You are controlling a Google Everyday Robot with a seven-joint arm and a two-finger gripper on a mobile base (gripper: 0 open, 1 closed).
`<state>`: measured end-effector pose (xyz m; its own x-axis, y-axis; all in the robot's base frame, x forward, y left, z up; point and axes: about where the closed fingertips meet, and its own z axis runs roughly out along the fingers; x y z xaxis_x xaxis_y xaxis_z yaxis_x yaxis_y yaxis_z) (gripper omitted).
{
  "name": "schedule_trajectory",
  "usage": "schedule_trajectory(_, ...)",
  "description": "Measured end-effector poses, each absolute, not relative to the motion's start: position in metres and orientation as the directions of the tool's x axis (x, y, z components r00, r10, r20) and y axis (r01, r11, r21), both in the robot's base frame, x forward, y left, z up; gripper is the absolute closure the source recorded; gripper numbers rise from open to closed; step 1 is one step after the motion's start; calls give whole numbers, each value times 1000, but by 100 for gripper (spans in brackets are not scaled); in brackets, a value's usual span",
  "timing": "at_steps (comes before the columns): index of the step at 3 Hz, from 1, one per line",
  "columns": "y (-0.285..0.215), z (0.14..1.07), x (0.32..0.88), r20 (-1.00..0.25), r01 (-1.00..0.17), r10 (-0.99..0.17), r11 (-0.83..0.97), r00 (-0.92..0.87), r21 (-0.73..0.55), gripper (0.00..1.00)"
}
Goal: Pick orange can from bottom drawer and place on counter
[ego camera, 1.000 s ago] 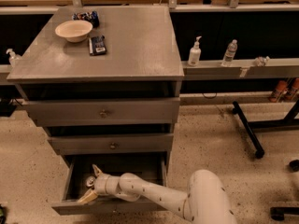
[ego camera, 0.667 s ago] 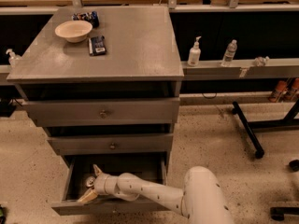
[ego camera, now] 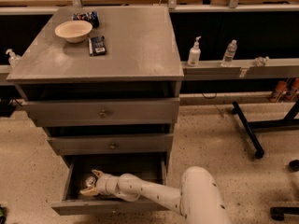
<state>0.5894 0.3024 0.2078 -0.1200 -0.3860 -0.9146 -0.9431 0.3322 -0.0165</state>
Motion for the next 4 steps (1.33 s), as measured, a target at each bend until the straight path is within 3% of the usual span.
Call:
schedule_trajectory(1,292,192,590,-902,-932,-400,361,-159,4,43)
schedule_trajectory(2,276,168,587,-885,-921,-416,388,-210,36,67)
schedule_trajectory(3,267,168,587,-893,-922,-403,386,-197,29,97)
schedule_trajectory(4,248,262,593,-969,-934,-239,356,-68,-22,100)
